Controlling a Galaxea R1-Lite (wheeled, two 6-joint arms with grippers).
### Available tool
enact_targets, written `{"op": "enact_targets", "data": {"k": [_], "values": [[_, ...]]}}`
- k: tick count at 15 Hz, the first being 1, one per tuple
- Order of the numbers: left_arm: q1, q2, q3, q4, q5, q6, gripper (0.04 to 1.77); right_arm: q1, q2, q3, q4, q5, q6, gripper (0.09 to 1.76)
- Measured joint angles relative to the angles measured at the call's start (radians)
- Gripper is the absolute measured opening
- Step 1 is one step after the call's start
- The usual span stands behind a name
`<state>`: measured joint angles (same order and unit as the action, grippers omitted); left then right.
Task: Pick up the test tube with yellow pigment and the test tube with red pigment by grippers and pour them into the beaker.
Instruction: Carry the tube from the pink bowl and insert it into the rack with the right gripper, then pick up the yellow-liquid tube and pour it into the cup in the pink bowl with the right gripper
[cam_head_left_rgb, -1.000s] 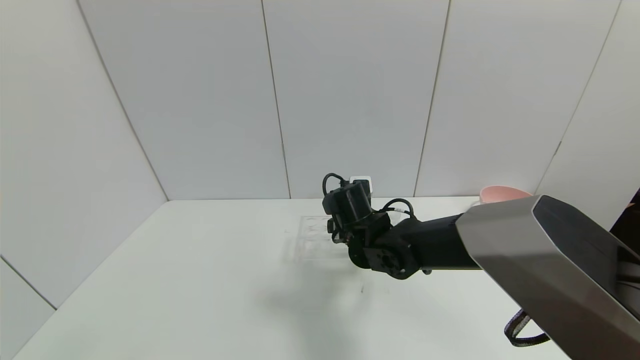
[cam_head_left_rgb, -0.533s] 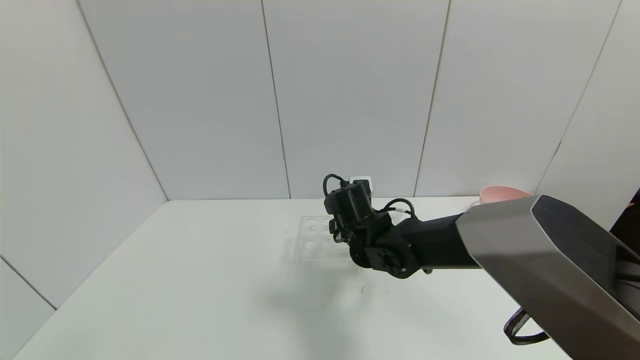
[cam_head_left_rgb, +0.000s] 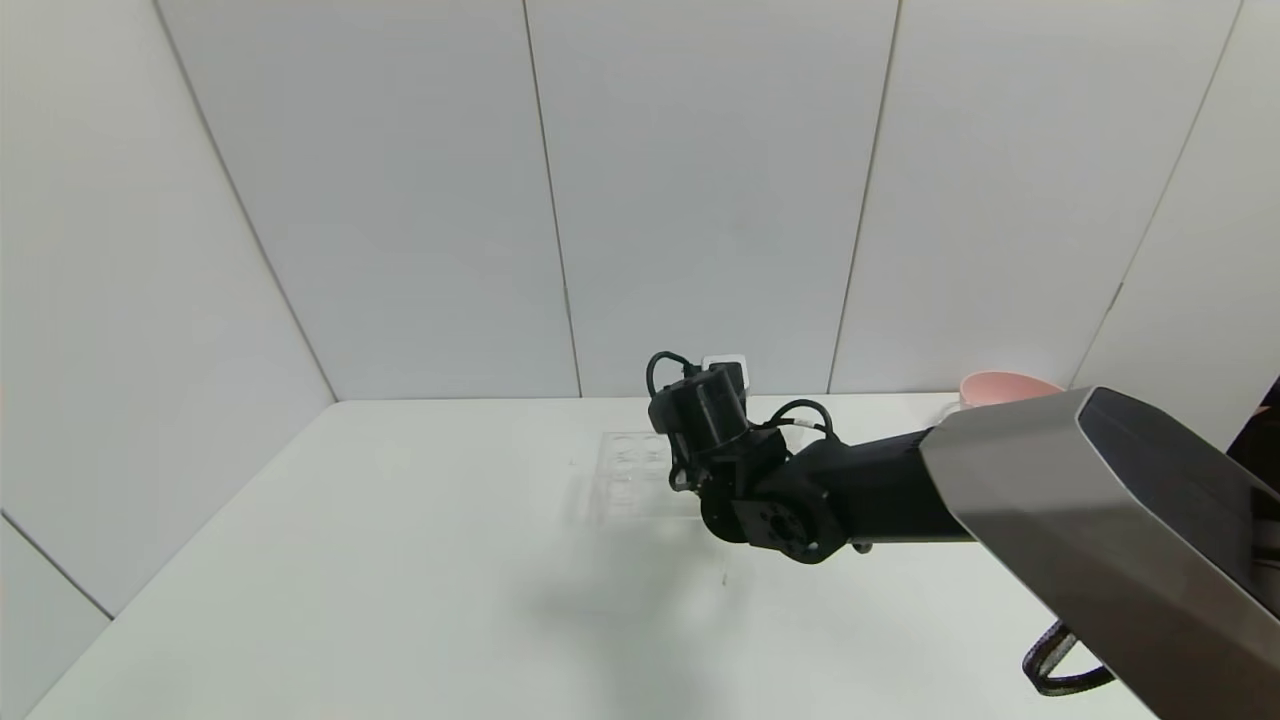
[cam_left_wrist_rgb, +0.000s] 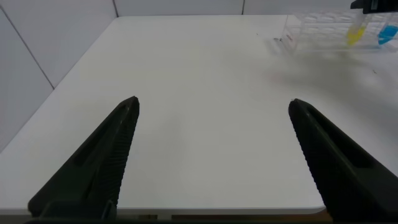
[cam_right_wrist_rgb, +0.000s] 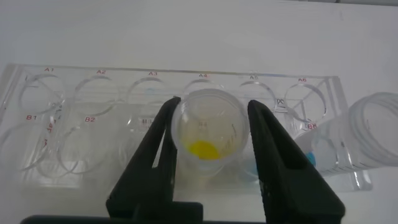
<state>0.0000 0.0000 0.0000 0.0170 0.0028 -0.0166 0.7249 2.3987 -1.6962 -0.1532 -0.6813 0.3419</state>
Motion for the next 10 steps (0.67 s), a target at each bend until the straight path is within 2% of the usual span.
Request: {"op": "enact_targets", "data": {"k": [2,10], "values": [[0.0,0.0,0.0,0.0,0.0,0.0,1.72,0.001,-0.008,0.014,-0.005,-0.007,0.002,0.54],[0.0,0.0,0.0,0.0,0.0,0.0,1.72,-0.001,-0.027,0.027,-0.001,-0.01,0.003,0.54]]}}
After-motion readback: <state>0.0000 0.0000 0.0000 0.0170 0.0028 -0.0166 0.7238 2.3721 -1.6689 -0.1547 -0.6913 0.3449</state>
